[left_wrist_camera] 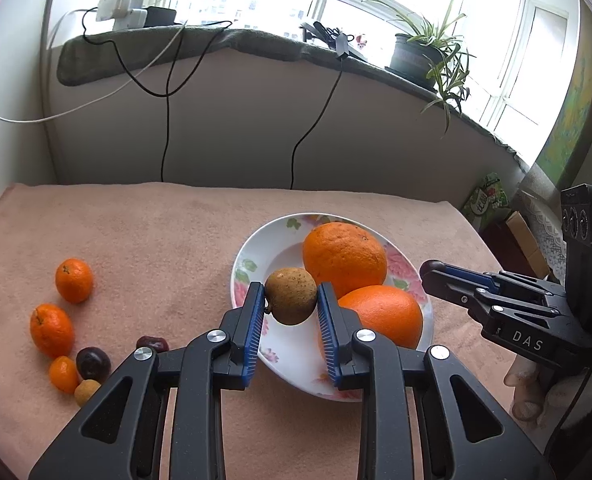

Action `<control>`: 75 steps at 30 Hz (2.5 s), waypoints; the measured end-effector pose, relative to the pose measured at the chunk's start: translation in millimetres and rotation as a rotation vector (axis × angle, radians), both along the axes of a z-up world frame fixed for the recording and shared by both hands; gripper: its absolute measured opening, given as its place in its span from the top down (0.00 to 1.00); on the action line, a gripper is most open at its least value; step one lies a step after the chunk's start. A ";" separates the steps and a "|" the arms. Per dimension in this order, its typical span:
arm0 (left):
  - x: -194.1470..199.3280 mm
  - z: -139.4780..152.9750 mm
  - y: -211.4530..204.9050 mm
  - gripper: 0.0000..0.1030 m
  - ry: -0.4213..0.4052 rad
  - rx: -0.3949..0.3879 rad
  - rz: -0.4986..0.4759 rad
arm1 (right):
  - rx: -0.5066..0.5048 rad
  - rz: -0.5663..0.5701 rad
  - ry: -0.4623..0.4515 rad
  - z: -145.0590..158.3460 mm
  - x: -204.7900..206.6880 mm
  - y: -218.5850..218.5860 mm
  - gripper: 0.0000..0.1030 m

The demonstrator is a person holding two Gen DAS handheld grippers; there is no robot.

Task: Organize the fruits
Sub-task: 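Carry both fruits over the floral plate and open both tools to release, then withdraw both open tools from the plate toward the loose fruits, then move the right tool to another dark cherry while the left tool approaches a tangerine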

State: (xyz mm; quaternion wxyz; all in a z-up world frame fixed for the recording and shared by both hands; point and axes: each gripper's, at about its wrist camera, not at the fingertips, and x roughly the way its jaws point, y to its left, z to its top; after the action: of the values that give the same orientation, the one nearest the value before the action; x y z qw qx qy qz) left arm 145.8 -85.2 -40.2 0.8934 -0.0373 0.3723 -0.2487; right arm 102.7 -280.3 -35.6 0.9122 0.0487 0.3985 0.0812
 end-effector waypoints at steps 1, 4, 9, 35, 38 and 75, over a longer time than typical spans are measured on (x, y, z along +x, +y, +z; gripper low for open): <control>0.4 -0.2 -0.3 0.75 0.001 0.002 0.000 | 0.001 0.001 0.002 -0.6 0.8 0.3 0.75; 0.0 0.2 -0.2 0.75 -0.003 0.005 0.004 | -0.002 0.000 0.008 -2.0 1.6 1.1 0.75; -1.3 1.0 -1.9 0.73 -0.008 0.010 -0.003 | -0.004 -0.008 0.006 -2.3 0.3 0.2 0.75; -13.7 15.1 7.3 0.23 -0.044 0.033 0.045 | -0.030 -0.001 -0.093 19.2 -27.1 17.1 0.12; -16.0 16.6 10.8 0.23 -0.047 0.039 0.049 | -0.032 0.005 -0.101 21.5 -29.9 21.6 0.12; -29.4 -16.8 172.6 0.19 0.045 0.155 0.375 | -0.063 0.296 -0.104 11.0 -22.1 147.1 0.12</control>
State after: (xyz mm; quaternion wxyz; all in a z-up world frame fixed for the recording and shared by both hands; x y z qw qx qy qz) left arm 116.3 87.4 -57.0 0.9156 -0.0425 0.3969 -0.0477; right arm 80.6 -133.2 -24.6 0.9108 -0.0433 0.3559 0.2048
